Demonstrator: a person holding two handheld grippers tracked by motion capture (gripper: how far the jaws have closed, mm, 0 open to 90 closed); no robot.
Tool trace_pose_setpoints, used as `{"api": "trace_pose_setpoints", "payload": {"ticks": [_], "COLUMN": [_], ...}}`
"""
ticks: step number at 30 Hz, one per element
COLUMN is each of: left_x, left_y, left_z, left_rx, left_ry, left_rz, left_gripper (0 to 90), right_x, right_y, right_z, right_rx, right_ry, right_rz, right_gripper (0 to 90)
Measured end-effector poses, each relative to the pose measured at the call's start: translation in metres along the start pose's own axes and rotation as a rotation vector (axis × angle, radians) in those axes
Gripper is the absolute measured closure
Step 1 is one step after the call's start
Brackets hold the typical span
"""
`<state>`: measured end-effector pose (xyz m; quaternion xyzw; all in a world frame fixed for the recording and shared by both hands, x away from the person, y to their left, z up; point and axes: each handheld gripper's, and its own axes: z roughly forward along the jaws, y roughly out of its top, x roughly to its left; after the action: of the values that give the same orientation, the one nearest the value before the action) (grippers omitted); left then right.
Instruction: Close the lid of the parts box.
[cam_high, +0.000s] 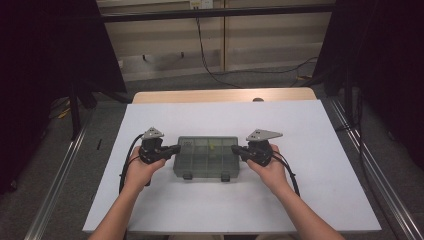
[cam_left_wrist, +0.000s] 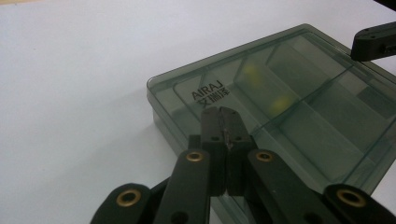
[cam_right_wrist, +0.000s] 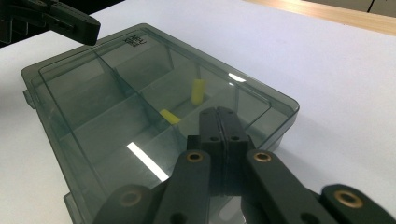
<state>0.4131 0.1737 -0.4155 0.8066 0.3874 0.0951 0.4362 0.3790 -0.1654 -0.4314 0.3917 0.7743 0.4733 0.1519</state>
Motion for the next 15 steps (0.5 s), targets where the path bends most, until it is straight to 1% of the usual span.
{"api": "trace_pose_setpoints", "payload": {"ticks": [8, 15], "left_x": [0.0003, -0.0007], "left_y": [-0.0009, -0.0014], "left_z": [0.0003, 0.0003], "left_rx": [-0.009, -0.010], "left_ry": [0.000, 0.002], "left_rz": [0.004, 0.005], "left_gripper": [89.8, 89.8], "right_x": [0.0000, 0.0014], "right_y": [-0.0009, -0.0011], "right_z": [0.0004, 0.0004], "right_rx": [-0.005, -0.004], "right_ry": [0.000, -0.003], "right_rz": [-0.001, -0.016], "right_gripper": [90.0, 90.0]}}
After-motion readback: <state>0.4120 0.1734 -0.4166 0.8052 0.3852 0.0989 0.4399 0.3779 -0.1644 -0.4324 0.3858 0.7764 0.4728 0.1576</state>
